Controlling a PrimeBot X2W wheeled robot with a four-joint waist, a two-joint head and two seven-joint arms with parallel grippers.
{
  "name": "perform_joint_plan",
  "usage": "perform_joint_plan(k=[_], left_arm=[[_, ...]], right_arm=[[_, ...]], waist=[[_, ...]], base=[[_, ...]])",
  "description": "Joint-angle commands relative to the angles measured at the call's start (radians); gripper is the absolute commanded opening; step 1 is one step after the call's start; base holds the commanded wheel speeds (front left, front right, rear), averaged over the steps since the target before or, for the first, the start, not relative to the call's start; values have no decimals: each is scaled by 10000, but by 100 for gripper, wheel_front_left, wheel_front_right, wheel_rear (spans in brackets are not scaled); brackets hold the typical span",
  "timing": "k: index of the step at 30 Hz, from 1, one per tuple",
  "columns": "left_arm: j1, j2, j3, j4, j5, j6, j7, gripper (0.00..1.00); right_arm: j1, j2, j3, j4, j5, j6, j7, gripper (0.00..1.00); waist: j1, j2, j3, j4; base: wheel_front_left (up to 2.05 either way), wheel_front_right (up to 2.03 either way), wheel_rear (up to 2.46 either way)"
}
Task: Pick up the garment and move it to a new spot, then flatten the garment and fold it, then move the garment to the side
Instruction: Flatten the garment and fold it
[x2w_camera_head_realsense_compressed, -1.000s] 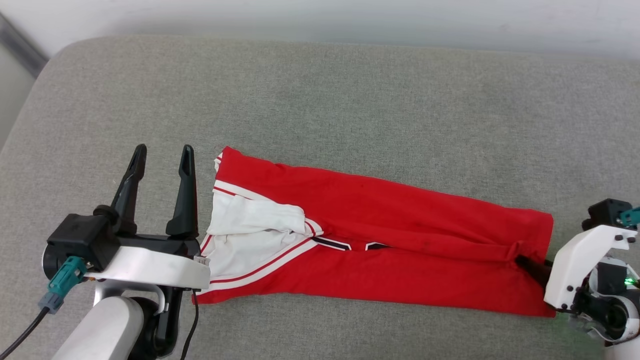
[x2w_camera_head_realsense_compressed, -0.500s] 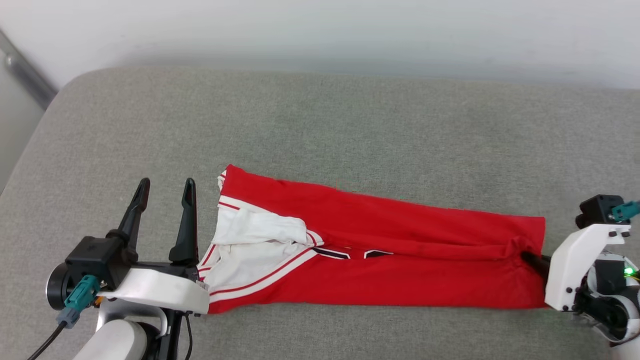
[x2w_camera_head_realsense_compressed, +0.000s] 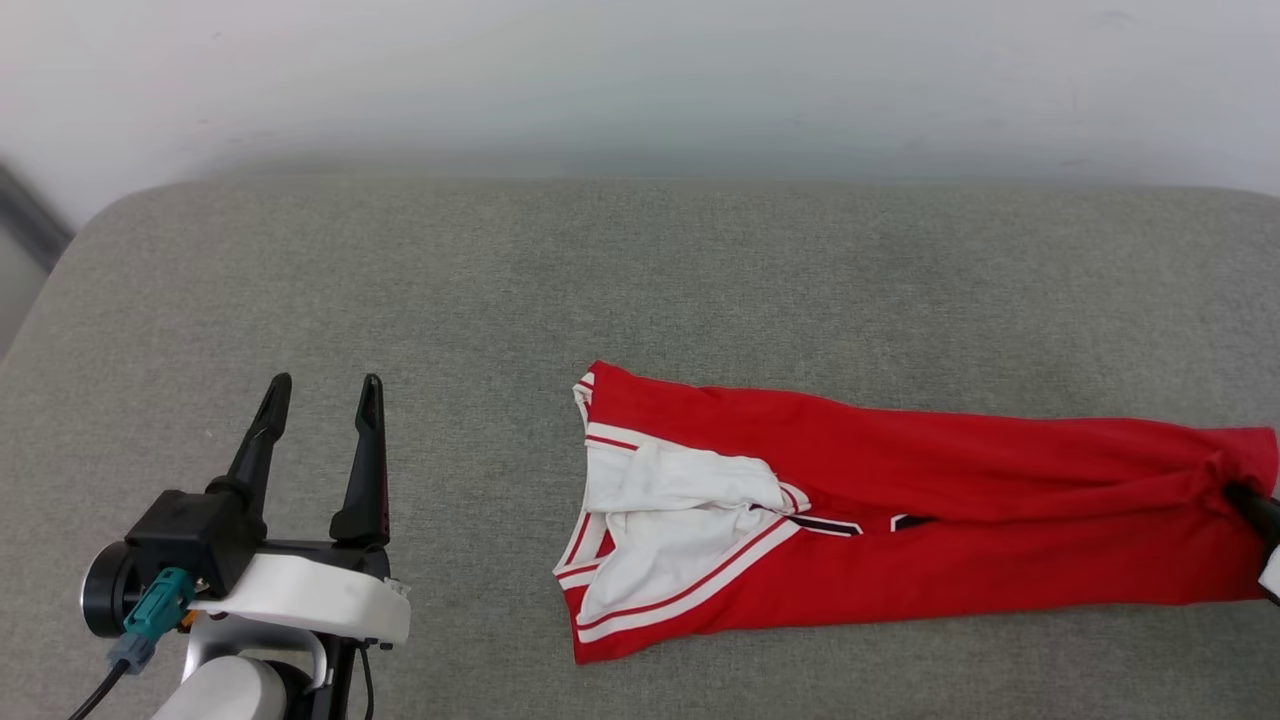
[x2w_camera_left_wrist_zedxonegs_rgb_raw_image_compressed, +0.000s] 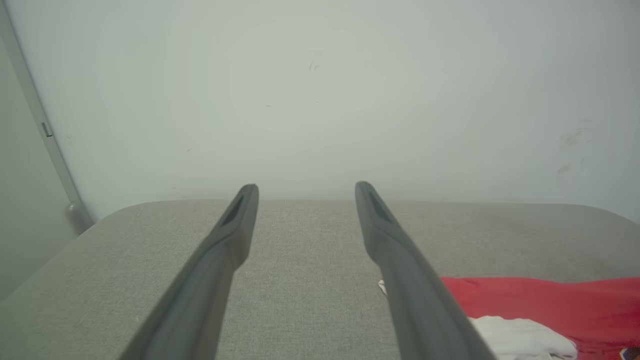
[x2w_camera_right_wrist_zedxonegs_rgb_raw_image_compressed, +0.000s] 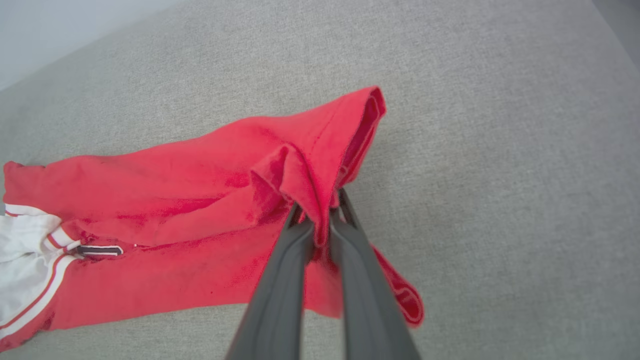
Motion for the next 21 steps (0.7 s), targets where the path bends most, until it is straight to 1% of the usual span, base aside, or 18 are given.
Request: perform_joint_plan(k=[1,2,5,6,8,9,12,14,16,19,21], left_arm=[[75,39,30,-47,39,31,-24,100],[76,50,36,-64,38,24,-27,100],[51,83,35,-105,39,14,-12,100],[19,95,24,-113,48,6,6,100],[-89,100,-21,-114,69,-31,54,100],[-89,100,-21,-114,69,-31,54,100],[-193,77,-98,-103,72,-83,98,100],[-238,61,-146,-85,84,-119,121,100],[-315,28,-198,-67,88,-168,139,100],[-380,-17,-264,-17,70,-247,117,100],[-439,-64,-319,28,65,-300,110,100]], right_arm=[[46,382,-295,-149,276,-4,218,0],[-18,583,-463,-247,475,-4,342,0],[-273,1603,-776,-468,1659,-2,1030,0],[-326,1837,-855,-554,2047,-2,1279,0],[-383,2240,-865,-664,2897,-2,1831,0],[-383,2240,-865,-664,2897,-2,1831,0],[-469,2638,-669,-647,4040,-2,2424,0],[-531,2736,-387,-527,4749,-2,2598,0],[-589,2769,92,-323,5515,-2,2476,0],[-783,2772,1181,173,6598,-2,1834,0],[-878,2770,2023,538,7024,-2,1308,0]], waist=[[0,0,-10,-52],[0,0,-15,-69],[0,0,-9,-89],[0,0,8,-75],[0,0,39,-13],[0,0,39,-13],[0,0,94,142],[0,0,112,258],[0,0,147,378],[0,0,202,541],[0,0,236,662]], base=[[0,0,0],[0,0,0],[0,0,0],[0,0,0],[0,0,0],[0,0,0],[0,0,0],[0,0,0],[0,0,0],[0,0,0],[0,0,0]])
